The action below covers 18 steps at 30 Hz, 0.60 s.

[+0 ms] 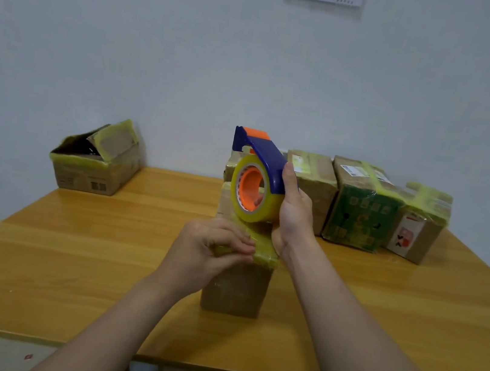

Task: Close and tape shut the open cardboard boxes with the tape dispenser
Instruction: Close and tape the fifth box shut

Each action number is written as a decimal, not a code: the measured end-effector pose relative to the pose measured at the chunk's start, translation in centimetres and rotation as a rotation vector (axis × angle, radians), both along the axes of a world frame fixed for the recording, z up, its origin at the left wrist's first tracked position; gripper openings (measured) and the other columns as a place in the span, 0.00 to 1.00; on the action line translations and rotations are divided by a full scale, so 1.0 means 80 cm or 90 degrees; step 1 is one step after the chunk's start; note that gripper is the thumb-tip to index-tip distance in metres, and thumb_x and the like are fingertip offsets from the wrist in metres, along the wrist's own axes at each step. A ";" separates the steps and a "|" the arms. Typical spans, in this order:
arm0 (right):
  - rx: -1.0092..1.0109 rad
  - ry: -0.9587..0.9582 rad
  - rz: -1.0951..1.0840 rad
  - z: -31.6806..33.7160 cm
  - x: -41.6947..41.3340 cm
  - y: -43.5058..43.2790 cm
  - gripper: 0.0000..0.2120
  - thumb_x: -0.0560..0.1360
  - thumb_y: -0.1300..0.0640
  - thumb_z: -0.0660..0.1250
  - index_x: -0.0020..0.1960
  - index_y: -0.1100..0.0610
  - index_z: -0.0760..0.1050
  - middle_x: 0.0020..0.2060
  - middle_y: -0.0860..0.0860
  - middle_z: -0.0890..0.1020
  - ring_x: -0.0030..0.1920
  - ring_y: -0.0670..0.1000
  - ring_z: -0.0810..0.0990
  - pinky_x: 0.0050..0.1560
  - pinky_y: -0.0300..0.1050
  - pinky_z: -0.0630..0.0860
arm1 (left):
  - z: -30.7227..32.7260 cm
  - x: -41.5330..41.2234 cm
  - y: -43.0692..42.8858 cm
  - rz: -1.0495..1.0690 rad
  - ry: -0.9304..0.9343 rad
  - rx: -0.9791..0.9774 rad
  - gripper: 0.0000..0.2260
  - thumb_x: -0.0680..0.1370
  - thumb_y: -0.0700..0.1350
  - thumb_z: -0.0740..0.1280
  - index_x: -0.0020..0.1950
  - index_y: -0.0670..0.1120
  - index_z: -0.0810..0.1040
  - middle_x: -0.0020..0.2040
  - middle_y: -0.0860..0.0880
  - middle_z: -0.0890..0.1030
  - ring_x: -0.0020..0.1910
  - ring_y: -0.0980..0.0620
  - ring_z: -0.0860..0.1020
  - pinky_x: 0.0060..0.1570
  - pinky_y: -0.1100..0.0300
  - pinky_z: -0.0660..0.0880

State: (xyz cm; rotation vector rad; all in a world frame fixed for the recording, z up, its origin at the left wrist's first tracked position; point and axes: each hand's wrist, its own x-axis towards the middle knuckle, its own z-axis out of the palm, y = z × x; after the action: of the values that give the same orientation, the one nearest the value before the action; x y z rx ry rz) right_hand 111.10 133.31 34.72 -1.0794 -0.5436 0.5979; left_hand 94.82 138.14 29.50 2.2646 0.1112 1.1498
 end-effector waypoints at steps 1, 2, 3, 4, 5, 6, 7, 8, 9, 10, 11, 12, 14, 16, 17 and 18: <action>-0.002 0.002 0.004 -0.001 0.002 0.000 0.23 0.78 0.37 0.66 0.60 0.56 0.82 0.51 0.54 0.88 0.55 0.57 0.85 0.61 0.57 0.80 | -0.001 0.002 0.000 0.008 -0.003 -0.005 0.06 0.71 0.41 0.81 0.47 0.44 0.89 0.47 0.53 0.87 0.51 0.54 0.85 0.52 0.49 0.83; -0.002 0.003 0.009 -0.001 0.004 0.000 0.24 0.78 0.37 0.66 0.60 0.56 0.81 0.51 0.54 0.88 0.55 0.57 0.85 0.61 0.57 0.80 | 0.000 0.004 0.000 0.018 0.003 0.001 0.06 0.71 0.40 0.81 0.46 0.45 0.89 0.46 0.53 0.87 0.50 0.54 0.85 0.51 0.49 0.83; -0.002 0.005 0.017 -0.001 0.005 0.000 0.24 0.78 0.37 0.65 0.60 0.56 0.81 0.51 0.54 0.87 0.56 0.58 0.85 0.62 0.58 0.80 | 0.003 0.003 -0.001 0.027 0.014 0.011 0.05 0.71 0.40 0.81 0.45 0.45 0.89 0.46 0.54 0.87 0.49 0.54 0.85 0.49 0.50 0.83; -0.001 0.008 0.026 -0.001 0.006 0.000 0.24 0.78 0.37 0.65 0.60 0.56 0.81 0.52 0.55 0.87 0.56 0.58 0.85 0.62 0.58 0.80 | 0.006 0.003 -0.002 0.035 0.027 0.024 0.05 0.71 0.41 0.81 0.45 0.46 0.88 0.46 0.55 0.86 0.49 0.54 0.84 0.49 0.50 0.83; 0.002 0.012 0.040 0.000 0.008 -0.002 0.24 0.79 0.37 0.65 0.61 0.56 0.81 0.53 0.55 0.87 0.57 0.59 0.85 0.63 0.58 0.80 | 0.011 0.002 -0.005 0.046 0.045 0.044 0.05 0.72 0.43 0.81 0.45 0.47 0.88 0.46 0.56 0.85 0.49 0.55 0.84 0.48 0.51 0.82; 0.005 0.020 0.060 0.001 0.009 -0.004 0.24 0.79 0.37 0.64 0.62 0.56 0.81 0.54 0.56 0.87 0.58 0.59 0.84 0.63 0.58 0.79 | 0.016 0.002 -0.008 0.062 0.067 0.074 0.05 0.72 0.46 0.81 0.46 0.49 0.88 0.47 0.57 0.85 0.50 0.56 0.83 0.48 0.52 0.82; 0.007 0.030 0.086 0.002 0.011 -0.006 0.25 0.79 0.38 0.63 0.64 0.56 0.80 0.56 0.57 0.86 0.59 0.60 0.84 0.63 0.58 0.79 | 0.021 0.004 -0.011 0.080 0.089 0.109 0.07 0.73 0.49 0.80 0.49 0.51 0.88 0.50 0.58 0.85 0.52 0.57 0.82 0.50 0.53 0.82; 0.011 0.043 0.116 0.003 0.013 -0.008 0.26 0.80 0.38 0.63 0.65 0.57 0.79 0.57 0.57 0.86 0.60 0.60 0.83 0.64 0.59 0.79 | 0.024 0.006 -0.014 0.090 0.105 0.140 0.09 0.73 0.51 0.80 0.51 0.53 0.88 0.53 0.58 0.85 0.54 0.58 0.82 0.53 0.55 0.82; 0.014 0.055 0.140 0.004 0.015 -0.009 0.26 0.80 0.38 0.62 0.66 0.57 0.78 0.58 0.58 0.85 0.61 0.60 0.83 0.64 0.59 0.78 | 0.025 0.009 -0.017 0.088 0.111 0.157 0.10 0.73 0.51 0.79 0.53 0.54 0.89 0.55 0.59 0.85 0.56 0.60 0.81 0.55 0.56 0.81; 0.014 0.064 0.156 0.004 0.017 -0.010 0.26 0.80 0.38 0.62 0.67 0.57 0.78 0.59 0.58 0.85 0.61 0.60 0.83 0.64 0.59 0.78 | 0.024 0.012 -0.020 0.079 0.108 0.160 0.09 0.73 0.50 0.79 0.53 0.54 0.89 0.55 0.59 0.86 0.56 0.61 0.81 0.56 0.57 0.81; 0.012 0.066 0.165 0.005 0.019 -0.011 0.26 0.81 0.38 0.61 0.67 0.57 0.78 0.59 0.58 0.85 0.61 0.60 0.83 0.63 0.59 0.79 | 0.023 0.016 -0.021 0.068 0.103 0.152 0.08 0.73 0.48 0.80 0.51 0.53 0.89 0.53 0.59 0.86 0.54 0.62 0.82 0.55 0.57 0.81; 0.011 0.068 0.171 0.006 0.022 -0.012 0.26 0.81 0.38 0.60 0.67 0.57 0.78 0.59 0.58 0.85 0.60 0.59 0.83 0.63 0.58 0.79 | 0.021 0.019 -0.022 0.063 0.100 0.142 0.07 0.73 0.47 0.80 0.49 0.52 0.89 0.51 0.58 0.87 0.53 0.62 0.82 0.54 0.56 0.81; 0.009 0.070 0.180 0.007 0.026 -0.014 0.26 0.81 0.38 0.60 0.67 0.56 0.78 0.60 0.58 0.84 0.58 0.58 0.84 0.62 0.58 0.79 | 0.020 0.023 -0.023 0.072 0.100 0.138 0.05 0.72 0.46 0.80 0.47 0.51 0.89 0.48 0.59 0.87 0.50 0.62 0.83 0.51 0.54 0.82; 0.010 0.068 0.190 0.007 0.028 -0.017 0.26 0.81 0.38 0.60 0.66 0.56 0.78 0.59 0.58 0.85 0.58 0.58 0.84 0.62 0.57 0.79 | 0.023 0.026 -0.026 0.090 0.108 0.150 0.04 0.72 0.48 0.80 0.44 0.52 0.88 0.46 0.60 0.86 0.49 0.61 0.83 0.49 0.52 0.82; 0.010 0.069 0.193 0.006 0.029 -0.017 0.26 0.81 0.38 0.60 0.67 0.56 0.78 0.59 0.58 0.85 0.58 0.58 0.84 0.62 0.58 0.79 | 0.025 0.027 -0.029 0.104 0.118 0.154 0.04 0.73 0.51 0.80 0.43 0.53 0.87 0.45 0.60 0.85 0.48 0.60 0.82 0.48 0.52 0.81; 0.008 0.068 0.195 0.005 0.030 -0.017 0.26 0.81 0.37 0.60 0.67 0.55 0.78 0.59 0.58 0.85 0.60 0.59 0.83 0.63 0.58 0.79 | 0.026 0.029 -0.033 0.126 0.129 0.159 0.06 0.73 0.54 0.79 0.42 0.54 0.86 0.44 0.60 0.84 0.47 0.60 0.81 0.47 0.53 0.81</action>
State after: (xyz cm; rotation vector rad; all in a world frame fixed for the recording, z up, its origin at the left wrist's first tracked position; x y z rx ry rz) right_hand 113.46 131.92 35.13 -0.9528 -0.6231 0.9140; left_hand 97.17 135.46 31.61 2.6387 0.2912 1.0788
